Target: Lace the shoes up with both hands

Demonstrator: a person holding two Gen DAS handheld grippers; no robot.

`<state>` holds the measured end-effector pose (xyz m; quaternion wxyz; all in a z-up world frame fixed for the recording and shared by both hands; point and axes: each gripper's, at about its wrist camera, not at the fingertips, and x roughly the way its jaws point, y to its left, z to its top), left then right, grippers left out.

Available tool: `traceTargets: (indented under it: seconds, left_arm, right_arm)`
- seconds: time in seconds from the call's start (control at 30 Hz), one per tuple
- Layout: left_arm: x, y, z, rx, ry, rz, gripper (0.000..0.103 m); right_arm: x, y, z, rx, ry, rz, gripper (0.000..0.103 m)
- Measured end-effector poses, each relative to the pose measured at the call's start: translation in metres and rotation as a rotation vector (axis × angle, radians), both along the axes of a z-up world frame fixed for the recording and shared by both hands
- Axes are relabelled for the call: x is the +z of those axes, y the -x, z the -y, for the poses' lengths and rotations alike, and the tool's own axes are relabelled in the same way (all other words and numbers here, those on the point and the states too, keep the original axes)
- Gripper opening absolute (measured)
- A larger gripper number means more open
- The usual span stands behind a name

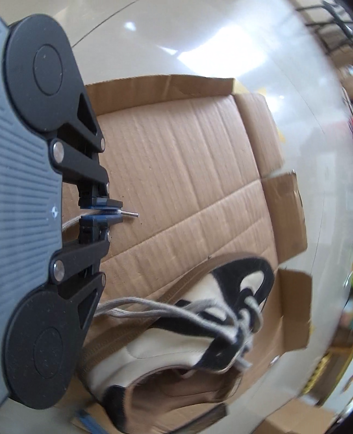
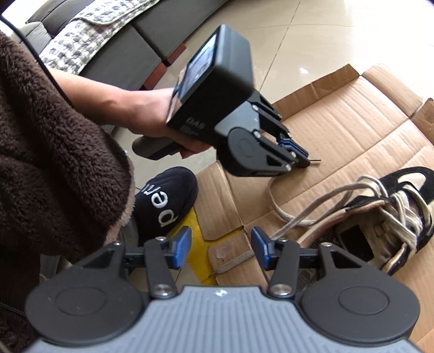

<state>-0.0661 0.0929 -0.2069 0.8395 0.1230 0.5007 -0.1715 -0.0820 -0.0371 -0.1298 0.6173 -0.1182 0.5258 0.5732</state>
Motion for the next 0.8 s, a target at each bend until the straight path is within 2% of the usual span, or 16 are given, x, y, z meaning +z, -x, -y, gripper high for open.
traceTargets:
  seconds: [0.1,0.2,0.3,0.5,0.6,0.8]
  left_arm:
    - [-0.001,0.000,0.003,-0.014,-0.006,0.012,0.006]
    - [0.000,-0.003,0.007,-0.054,-0.025,-0.002,0.000]
    - [0.004,-0.008,0.010,-0.093,-0.052,-0.025,0.000]
    - [0.039,-0.014,0.016,-0.244,-0.136,0.031,0.000]
    - [0.062,-0.020,0.017,-0.339,-0.222,0.062,0.000]
    - [0.108,-0.041,0.002,-0.507,-0.454,0.124,0.000]
  right_arm:
    - [0.001,0.000,0.004,-0.011,0.001,0.007,0.054]
    - [0.003,-0.002,0.009,-0.023,0.000,0.017,0.055]
    - [0.007,-0.005,0.019,-0.054,0.003,0.051,0.058]
    - [0.015,-0.016,0.041,-0.168,-0.010,0.099,0.061]
    - [0.016,-0.020,0.051,-0.231,-0.034,0.103,0.062]
    - [0.015,-0.023,0.062,-0.289,-0.065,0.089,0.062]
